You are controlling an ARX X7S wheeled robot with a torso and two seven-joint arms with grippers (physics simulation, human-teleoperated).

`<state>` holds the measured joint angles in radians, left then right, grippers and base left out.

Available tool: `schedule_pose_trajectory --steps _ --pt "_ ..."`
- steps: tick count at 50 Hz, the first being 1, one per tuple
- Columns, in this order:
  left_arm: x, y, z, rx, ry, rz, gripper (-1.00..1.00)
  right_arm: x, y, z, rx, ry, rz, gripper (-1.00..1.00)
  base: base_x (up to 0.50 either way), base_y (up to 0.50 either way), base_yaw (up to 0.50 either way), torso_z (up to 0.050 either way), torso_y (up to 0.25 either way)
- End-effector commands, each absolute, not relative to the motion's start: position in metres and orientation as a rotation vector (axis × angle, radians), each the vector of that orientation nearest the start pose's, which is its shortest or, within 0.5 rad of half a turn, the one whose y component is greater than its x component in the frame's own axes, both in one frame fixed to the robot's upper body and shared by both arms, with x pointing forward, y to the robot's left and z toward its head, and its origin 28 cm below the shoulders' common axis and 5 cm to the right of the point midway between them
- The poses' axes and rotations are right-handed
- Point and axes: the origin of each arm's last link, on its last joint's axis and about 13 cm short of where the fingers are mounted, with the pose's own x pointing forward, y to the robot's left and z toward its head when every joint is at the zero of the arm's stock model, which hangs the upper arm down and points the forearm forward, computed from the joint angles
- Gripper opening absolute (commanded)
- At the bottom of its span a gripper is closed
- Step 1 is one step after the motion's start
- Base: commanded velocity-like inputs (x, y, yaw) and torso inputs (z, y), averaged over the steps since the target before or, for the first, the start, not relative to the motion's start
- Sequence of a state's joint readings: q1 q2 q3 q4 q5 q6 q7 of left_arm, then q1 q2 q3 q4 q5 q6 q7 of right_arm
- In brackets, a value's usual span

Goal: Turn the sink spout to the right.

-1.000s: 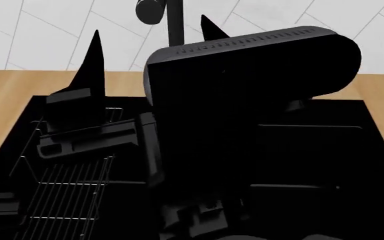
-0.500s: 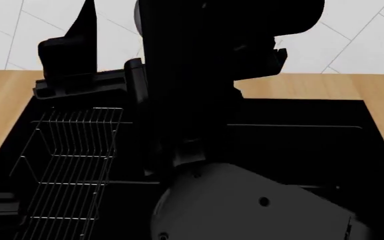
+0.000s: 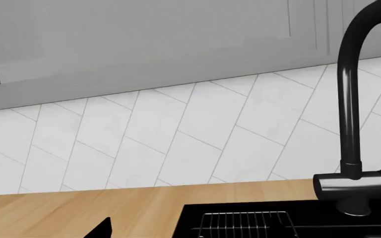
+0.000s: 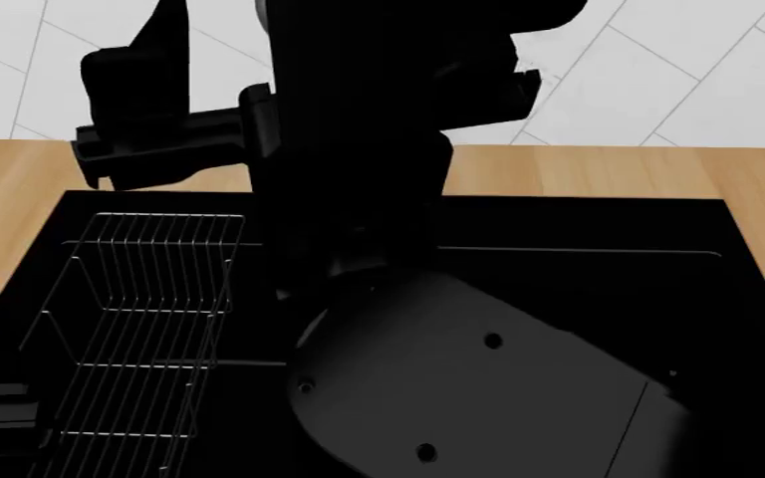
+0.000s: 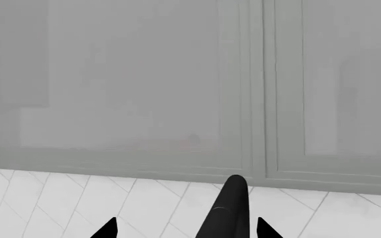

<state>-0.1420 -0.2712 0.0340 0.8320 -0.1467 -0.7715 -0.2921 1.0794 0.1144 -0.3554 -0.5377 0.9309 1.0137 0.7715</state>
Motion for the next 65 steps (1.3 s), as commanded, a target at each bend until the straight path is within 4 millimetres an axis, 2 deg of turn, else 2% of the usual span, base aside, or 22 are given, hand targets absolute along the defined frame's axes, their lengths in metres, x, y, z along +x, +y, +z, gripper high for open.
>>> schedule_pose_trajectory --steps 1,17,29,42,65 --pt "0.193 0.232 0.155 0.137 -0.247 0.16 1.0 0.256 -0.01 0.291 0.065 -0.304 0.275 1.0 0.0 0.0 0.0 0.0 0.0" --pt "0.193 0.231 0.155 0.139 -0.248 0.153 1.0 0.261 -0.01 0.277 0.073 -0.256 0.261 1.0 0.0 0.0 0.0 0.0 0.0" --pt "0.193 0.231 0.155 0.14 -0.249 0.15 1.0 0.271 -0.006 0.278 0.087 -0.271 0.254 1.0 0.0 0.0 0.0 0.0 0.0" --pt "0.193 0.231 0.154 0.138 -0.25 0.147 1.0 0.285 -0.006 0.268 0.091 -0.255 0.227 1.0 0.0 0.0 0.0 0.0 0.0" --pt "0.193 0.231 0.154 0.138 -0.25 0.141 1.0 0.297 -0.007 0.277 0.093 -0.286 0.21 1.0 0.0 0.0 0.0 0.0 0.0"
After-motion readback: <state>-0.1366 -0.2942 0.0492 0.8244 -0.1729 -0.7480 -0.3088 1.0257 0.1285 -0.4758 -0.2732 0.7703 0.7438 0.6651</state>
